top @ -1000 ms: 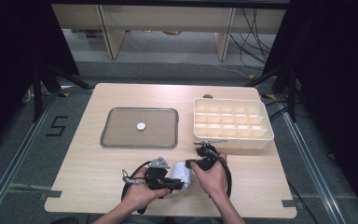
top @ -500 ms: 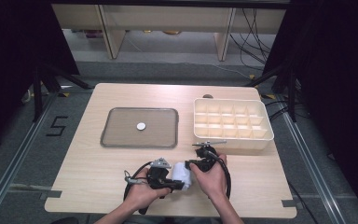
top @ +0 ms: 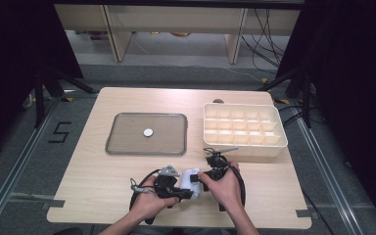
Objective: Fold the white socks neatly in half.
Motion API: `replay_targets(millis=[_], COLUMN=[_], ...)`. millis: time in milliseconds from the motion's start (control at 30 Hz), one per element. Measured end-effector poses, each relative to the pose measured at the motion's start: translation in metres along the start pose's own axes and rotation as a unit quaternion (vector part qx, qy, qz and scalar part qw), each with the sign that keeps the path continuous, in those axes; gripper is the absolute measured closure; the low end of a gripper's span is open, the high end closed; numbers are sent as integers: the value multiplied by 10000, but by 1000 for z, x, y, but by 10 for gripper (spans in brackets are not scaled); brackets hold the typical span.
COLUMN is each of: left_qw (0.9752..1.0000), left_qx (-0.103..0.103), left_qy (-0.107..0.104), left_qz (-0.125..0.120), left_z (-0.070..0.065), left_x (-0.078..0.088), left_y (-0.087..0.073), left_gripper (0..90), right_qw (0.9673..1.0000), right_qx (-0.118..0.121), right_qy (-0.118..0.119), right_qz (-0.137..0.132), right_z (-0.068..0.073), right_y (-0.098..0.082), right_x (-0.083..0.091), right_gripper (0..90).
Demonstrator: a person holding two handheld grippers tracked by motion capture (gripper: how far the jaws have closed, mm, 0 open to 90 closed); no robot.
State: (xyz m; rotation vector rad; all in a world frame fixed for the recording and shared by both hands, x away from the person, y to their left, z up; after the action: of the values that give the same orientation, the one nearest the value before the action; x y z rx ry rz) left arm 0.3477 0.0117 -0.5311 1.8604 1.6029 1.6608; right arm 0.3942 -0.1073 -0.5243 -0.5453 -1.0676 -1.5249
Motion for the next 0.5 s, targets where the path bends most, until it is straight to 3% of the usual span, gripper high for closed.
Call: replay_targets(millis=[67,100,133,167,233,267,300,467,500], left_qw=[10000,10000,10000,10000,10000,10000,10000,9999,10000], left_qx=[-10,-20,-43,-45,-43,-36,-33,-31,-35], left_qy=[54,65,-7,-5,-18,-17,-7,60,-19], left_qz=[12,11,30,32,34,50,41,88,50], left_z=[0,1,0,0,0,0,0,1,1], left_x=[0,0,-1,-1,-1,-1,-1,3,3], left_y=[0,-1,-1,-1,-1,-1,-1,-1,-1], left_gripper=[877,877,877,876,876,876,876,872,872], right_qw=[10000,9998,9997,9999,9998,9993,9997,9988,9988], right_qx=[4,127,-170,-45,-64,-283,-87,-193,-173], right_qy=[75,134,69,99,121,105,127,259,259], right_qz=[17,-83,134,90,175,235,195,379,365], right_z=[0,-1,0,-1,-2,1,-2,-5,-5], right_y=[-1,1,-2,0,0,-1,1,1,2], right_x=[-4,-7,-5,-7,-8,-8,-10,-16,-16], right_gripper=[440,434,432,427,423,421,420,444,450])
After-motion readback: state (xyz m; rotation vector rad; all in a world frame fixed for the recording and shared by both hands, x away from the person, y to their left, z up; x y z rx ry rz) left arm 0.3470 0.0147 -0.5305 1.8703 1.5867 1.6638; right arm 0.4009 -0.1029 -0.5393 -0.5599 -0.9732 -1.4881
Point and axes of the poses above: each handheld gripper's, and its own axes: x roughly backward along the jaws, y roughly out of its top, z roughly to its left, the point moved 6 cm from there along -x, roughly forward along the jaws, and after that the axes turned 5 degrees about -x, right-handed, at the moved point
